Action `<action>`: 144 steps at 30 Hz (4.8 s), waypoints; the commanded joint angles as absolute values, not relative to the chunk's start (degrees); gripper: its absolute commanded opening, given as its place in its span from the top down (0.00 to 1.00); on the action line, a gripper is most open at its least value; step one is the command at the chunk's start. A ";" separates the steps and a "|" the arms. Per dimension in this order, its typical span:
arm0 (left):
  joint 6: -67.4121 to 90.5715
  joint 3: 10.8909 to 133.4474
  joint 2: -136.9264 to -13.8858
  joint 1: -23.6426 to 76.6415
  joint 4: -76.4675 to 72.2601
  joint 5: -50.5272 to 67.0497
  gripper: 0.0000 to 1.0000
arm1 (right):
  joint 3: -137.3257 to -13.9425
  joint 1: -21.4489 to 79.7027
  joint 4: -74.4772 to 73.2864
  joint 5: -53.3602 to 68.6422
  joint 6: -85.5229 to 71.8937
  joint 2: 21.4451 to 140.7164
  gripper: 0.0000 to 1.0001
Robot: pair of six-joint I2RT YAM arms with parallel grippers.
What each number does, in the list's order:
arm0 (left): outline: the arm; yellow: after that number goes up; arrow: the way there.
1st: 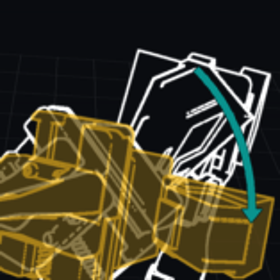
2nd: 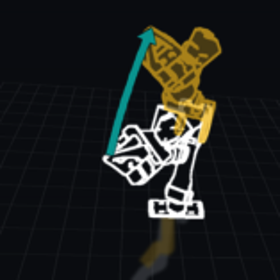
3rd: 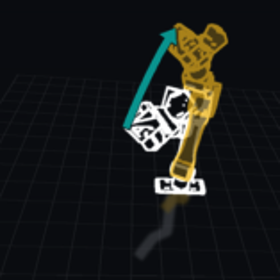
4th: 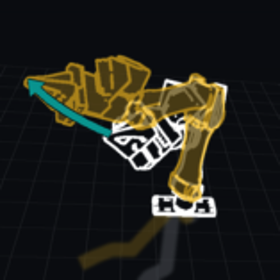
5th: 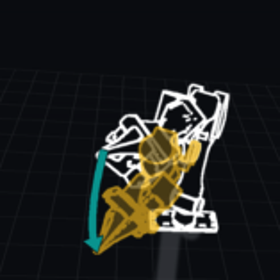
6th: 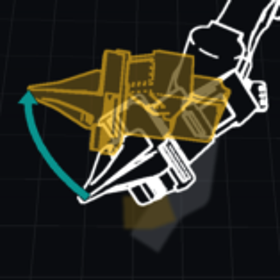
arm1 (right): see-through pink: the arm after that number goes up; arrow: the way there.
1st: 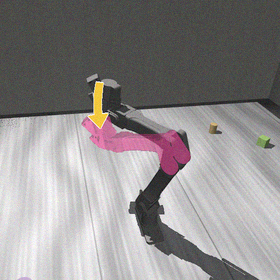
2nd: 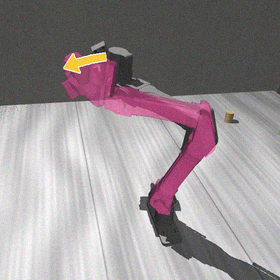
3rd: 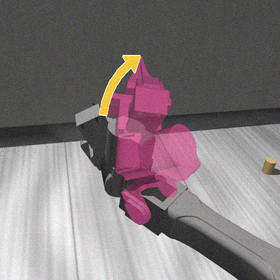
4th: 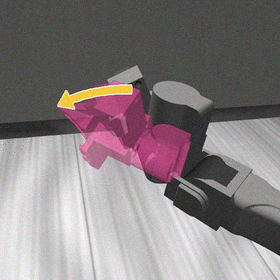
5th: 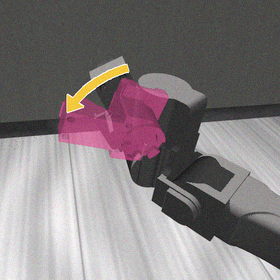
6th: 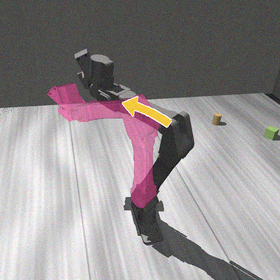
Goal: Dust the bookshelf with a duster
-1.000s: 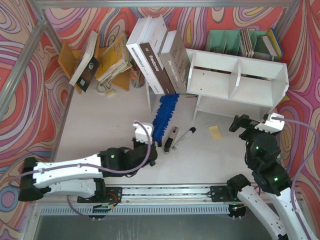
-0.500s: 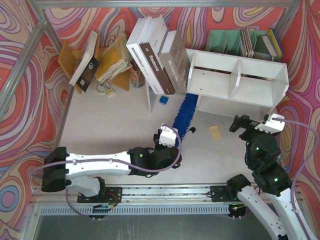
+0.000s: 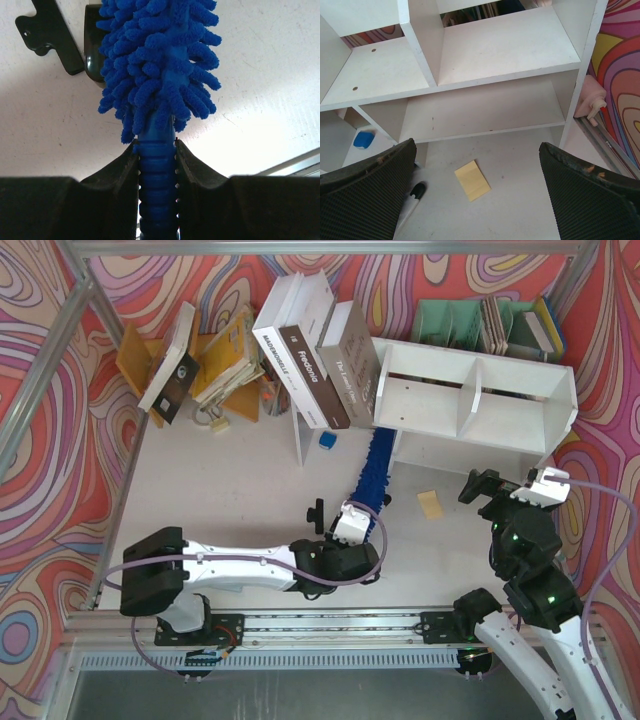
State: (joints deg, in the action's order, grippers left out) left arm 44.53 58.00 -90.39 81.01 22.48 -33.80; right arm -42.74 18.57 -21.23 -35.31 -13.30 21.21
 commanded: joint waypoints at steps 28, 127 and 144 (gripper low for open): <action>43.70 53.54 -60.69 81.01 33.24 -51.81 1.00 | -42.19 18.54 -19.24 -36.16 -12.64 20.48 0.01; -22.94 70.90 -48.04 112.92 13.71 -87.11 1.00 | -44.50 18.52 -12.17 -39.89 -8.26 27.28 0.01; -13.17 77.56 -42.18 102.82 21.60 -90.38 1.00 | -44.39 18.53 -12.52 -38.83 -9.12 27.74 0.01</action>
